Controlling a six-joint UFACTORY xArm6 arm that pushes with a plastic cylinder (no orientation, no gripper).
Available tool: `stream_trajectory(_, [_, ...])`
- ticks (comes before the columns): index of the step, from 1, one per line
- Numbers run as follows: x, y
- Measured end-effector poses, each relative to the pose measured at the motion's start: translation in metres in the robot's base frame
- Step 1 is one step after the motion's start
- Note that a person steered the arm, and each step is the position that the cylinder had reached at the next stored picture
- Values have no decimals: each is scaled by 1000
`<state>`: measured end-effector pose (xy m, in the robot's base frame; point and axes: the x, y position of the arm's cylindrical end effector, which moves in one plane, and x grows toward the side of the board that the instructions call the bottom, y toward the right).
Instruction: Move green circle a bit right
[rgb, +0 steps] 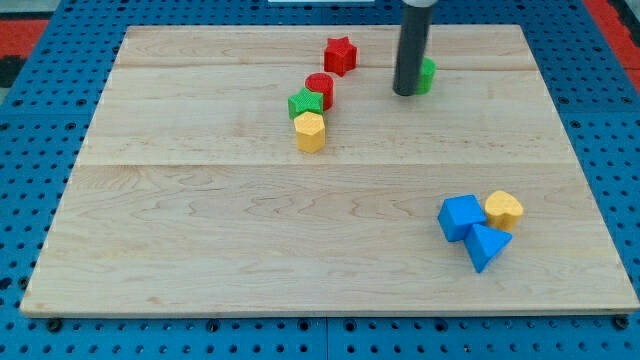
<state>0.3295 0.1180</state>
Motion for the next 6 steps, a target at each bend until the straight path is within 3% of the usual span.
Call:
stream_trajectory(1, [45,5])
stream_trajectory(3, [9,-53])
stream_trajectory(4, [-48,-53])
stream_trajectory(5, [-51,-24])
stream_trajectory(6, [-11,23])
